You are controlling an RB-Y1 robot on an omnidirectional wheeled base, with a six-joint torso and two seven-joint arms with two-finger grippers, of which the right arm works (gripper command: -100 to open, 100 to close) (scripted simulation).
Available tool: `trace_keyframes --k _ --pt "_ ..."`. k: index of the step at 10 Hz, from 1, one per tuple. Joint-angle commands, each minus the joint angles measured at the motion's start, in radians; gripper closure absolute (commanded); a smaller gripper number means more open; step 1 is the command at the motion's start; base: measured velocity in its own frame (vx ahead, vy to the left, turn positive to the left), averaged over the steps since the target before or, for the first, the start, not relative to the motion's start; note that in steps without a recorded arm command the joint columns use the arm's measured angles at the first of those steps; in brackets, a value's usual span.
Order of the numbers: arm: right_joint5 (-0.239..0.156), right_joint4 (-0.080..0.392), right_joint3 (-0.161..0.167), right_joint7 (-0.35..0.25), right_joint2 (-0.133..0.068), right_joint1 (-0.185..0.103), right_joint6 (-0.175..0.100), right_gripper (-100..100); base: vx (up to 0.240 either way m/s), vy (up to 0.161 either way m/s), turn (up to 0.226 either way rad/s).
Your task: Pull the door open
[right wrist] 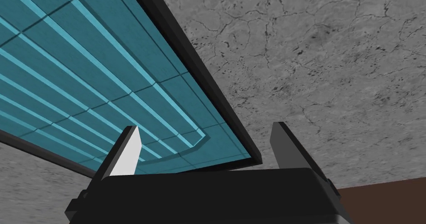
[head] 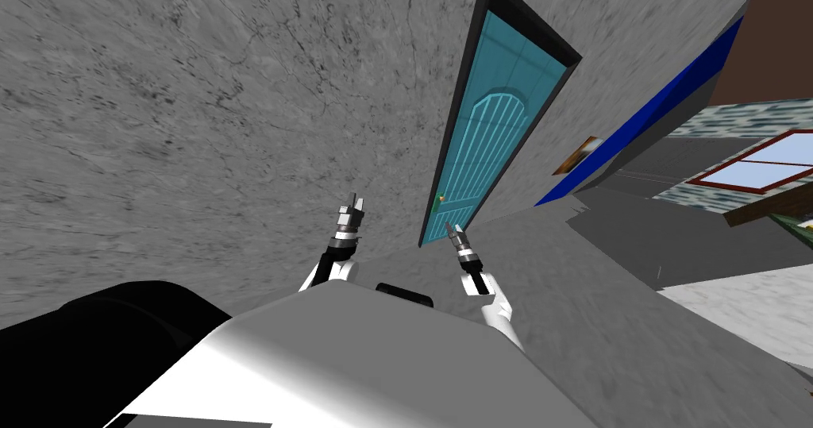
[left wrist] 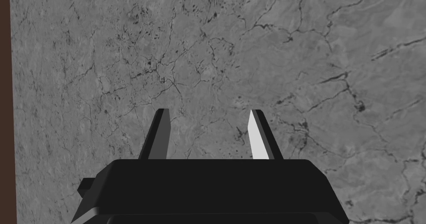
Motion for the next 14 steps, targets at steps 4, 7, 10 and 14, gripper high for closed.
trace_keyframes --k 4,7,10,14 --pt "0.039 0.117 0.006 0.055 -0.026 -0.066 -0.028 -100 0.095 -0.049 0.029" --pt "0.063 0.187 0.010 0.088 -0.043 -0.103 -0.046 -100 0.096 -0.040 0.026" --pt "0.085 0.253 0.013 0.119 -0.059 -0.139 -0.063 -100 0.091 -0.049 0.023" --pt "0.113 0.335 0.017 0.158 -0.079 -0.184 -0.084 -100 0.093 -0.043 0.024"
